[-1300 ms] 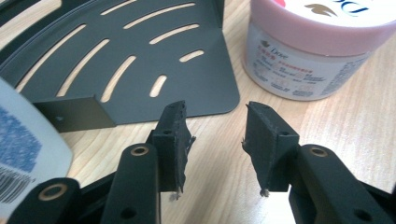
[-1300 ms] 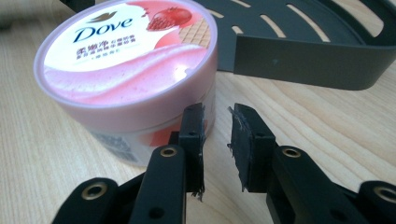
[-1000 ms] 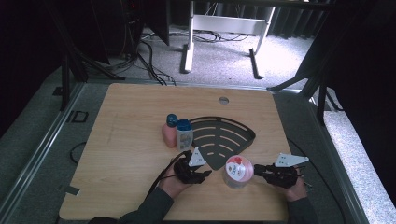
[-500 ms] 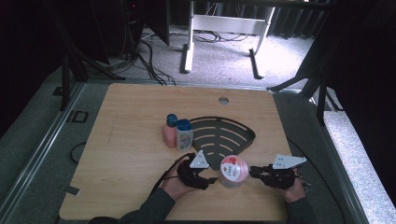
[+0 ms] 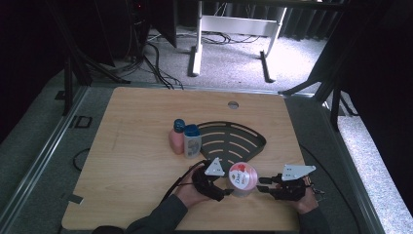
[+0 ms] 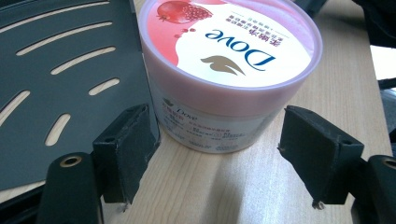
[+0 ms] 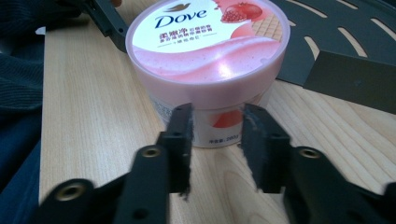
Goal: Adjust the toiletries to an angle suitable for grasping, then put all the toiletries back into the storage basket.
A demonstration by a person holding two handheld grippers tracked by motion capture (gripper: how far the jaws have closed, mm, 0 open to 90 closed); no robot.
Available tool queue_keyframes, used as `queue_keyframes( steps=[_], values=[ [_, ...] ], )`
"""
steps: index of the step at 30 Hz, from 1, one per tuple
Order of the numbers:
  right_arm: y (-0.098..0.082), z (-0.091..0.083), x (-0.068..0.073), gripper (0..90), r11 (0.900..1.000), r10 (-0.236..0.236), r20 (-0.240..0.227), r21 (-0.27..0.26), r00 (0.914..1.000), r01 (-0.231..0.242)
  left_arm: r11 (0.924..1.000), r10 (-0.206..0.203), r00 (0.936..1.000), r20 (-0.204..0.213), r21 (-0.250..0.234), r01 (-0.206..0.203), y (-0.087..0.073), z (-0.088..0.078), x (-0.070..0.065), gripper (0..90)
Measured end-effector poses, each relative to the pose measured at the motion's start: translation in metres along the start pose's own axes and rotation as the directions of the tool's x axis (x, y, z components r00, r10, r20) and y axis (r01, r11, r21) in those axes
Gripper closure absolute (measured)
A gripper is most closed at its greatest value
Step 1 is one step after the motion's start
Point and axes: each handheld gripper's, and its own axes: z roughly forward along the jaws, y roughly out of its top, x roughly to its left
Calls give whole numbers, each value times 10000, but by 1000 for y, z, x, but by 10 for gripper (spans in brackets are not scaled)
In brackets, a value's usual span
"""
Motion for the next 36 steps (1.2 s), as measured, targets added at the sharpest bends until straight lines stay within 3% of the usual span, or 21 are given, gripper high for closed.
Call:
queue_keyframes(
  steps=[15,36],
  values=[
    [3,13,6,334,9993,32,129,381,9999,-37,9999,108,9999,54,83,-108,0,8,-1,217],
    [4,26,5,216,9988,125,45,482,9999,-127,9991,356,9994,-57,220,-354,5,17,-5,185]
  ],
)
